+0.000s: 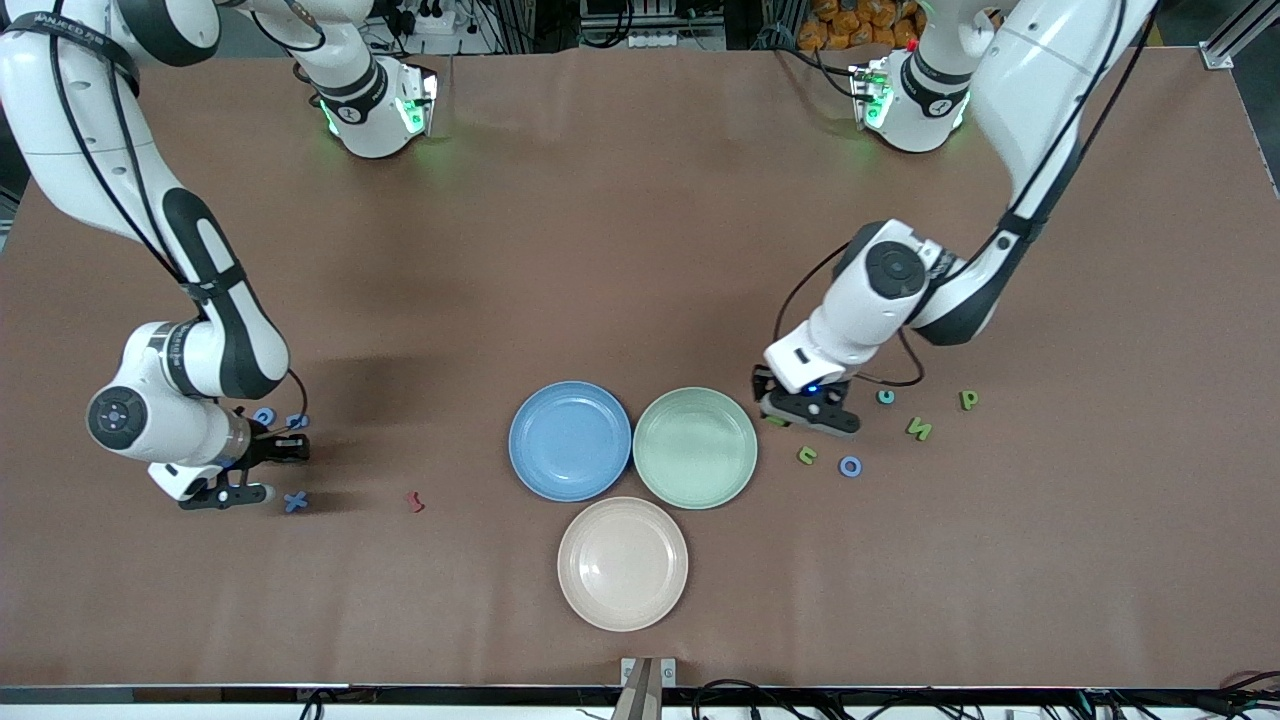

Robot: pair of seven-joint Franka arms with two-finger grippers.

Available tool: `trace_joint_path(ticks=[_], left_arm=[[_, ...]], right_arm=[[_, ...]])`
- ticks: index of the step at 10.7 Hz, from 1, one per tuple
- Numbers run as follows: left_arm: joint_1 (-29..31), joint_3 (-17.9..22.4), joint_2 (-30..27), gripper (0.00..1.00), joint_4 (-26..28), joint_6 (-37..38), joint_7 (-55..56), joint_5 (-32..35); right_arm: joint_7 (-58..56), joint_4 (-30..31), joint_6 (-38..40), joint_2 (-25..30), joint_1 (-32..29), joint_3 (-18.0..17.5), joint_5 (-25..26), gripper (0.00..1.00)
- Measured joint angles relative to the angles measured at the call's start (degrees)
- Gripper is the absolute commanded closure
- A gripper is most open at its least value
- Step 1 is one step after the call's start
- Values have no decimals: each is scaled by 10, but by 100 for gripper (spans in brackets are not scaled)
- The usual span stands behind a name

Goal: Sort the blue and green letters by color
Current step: 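Drop the m on the blue plate while the left gripper drops the B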

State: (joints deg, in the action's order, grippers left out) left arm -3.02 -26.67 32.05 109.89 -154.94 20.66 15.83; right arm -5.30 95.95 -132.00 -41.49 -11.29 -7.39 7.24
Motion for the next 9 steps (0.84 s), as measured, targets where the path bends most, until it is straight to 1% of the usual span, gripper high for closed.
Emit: trace_joint_path(ticks=[1, 2, 3, 4, 6, 7, 9], left_arm=[[-23, 0, 27, 100, -33, 0, 24, 0], [-45, 1, 51, 88, -61, 0, 47, 0], [-64, 7, 67, 19, -80, 0, 61, 0], [-90, 27, 76, 0, -91, 0, 65, 0], [-149, 83, 83, 0, -103, 0, 70, 0], [-161, 97, 83, 0, -107, 0, 72, 0], [-149, 108, 72, 0, -116, 2, 69, 7]], right_arm=[[32, -11, 37, 0, 13, -4, -1, 100], [70, -24, 74, 1, 28, -10, -1, 100], [108, -37, 103, 2, 36, -22, -2, 100], [149, -48, 126, 3, 39, -41, -7, 100], [231, -64, 154, 4, 40, -82, -37, 100], [275, -68, 159, 4, 42, -103, -45, 100], [363, -74, 160, 4, 55, -137, -49, 100]])
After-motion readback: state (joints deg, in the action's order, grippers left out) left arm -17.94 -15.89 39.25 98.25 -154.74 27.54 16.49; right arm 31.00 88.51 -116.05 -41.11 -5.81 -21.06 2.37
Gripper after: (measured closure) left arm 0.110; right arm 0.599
